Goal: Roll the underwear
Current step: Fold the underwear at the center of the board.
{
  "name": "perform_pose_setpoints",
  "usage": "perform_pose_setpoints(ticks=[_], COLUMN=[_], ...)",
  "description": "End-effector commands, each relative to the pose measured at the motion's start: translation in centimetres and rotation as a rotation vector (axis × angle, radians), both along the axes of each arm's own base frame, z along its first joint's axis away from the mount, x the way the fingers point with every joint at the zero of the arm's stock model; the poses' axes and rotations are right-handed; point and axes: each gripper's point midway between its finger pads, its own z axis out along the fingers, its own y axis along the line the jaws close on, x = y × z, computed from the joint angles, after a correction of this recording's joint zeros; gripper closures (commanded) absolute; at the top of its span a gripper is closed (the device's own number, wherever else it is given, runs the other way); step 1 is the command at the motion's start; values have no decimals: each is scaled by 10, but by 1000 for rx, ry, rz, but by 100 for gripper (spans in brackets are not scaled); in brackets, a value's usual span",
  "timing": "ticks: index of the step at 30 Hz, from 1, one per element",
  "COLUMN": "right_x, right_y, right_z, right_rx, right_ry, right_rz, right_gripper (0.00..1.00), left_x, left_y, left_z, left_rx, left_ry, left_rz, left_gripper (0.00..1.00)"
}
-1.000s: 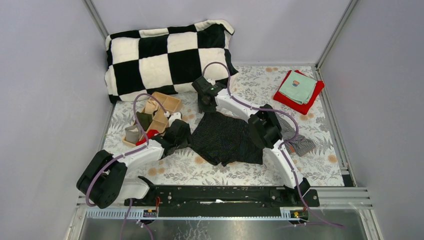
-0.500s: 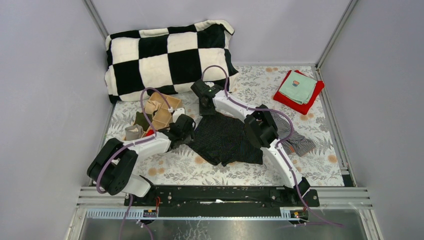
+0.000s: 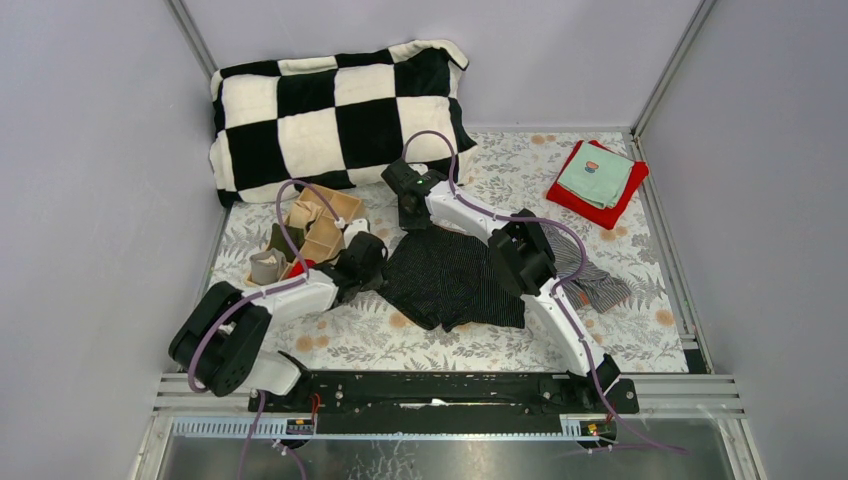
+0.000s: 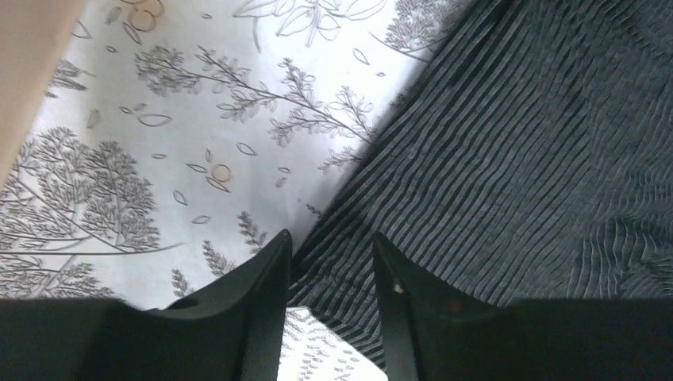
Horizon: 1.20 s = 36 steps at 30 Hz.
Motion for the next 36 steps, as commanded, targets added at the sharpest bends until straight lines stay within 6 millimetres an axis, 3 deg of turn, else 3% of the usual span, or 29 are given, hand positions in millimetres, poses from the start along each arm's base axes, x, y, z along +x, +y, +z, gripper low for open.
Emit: perform_pose_setpoints(ticks=[1, 5, 9, 13, 18, 22, 31, 36], right_x=[2, 2, 1, 0, -1, 1, 9, 5], right_y=[5, 5, 7, 8, 13, 18, 19, 5], right_z=[11, 9, 9, 11, 16, 37, 115, 134], right_rx=[25, 26, 35, 49, 84, 135, 416, 595], right_ry=[-27, -23, -20, -21, -27, -65, -152, -137], right_rz=[2, 3, 1, 5, 19, 20, -60, -101], right_gripper=[85, 85, 85, 86, 92, 98, 100, 100], left_x=[-27, -32, -32, -29, -18, -9, -6, -13], left_y=[-1, 2, 2, 0, 2, 7, 28, 12], left_z=[-11, -9, -12, -14, -10, 10, 90, 111], left_rx=[-62, -67, -64, -60, -23, -2, 18, -49], left_ry=[64, 66, 72, 72, 40, -11, -185, -211], left_rz=[-25, -18, -17, -19, -23, -5, 24, -80], left_gripper=[48, 48, 57, 71, 99, 100, 100, 100])
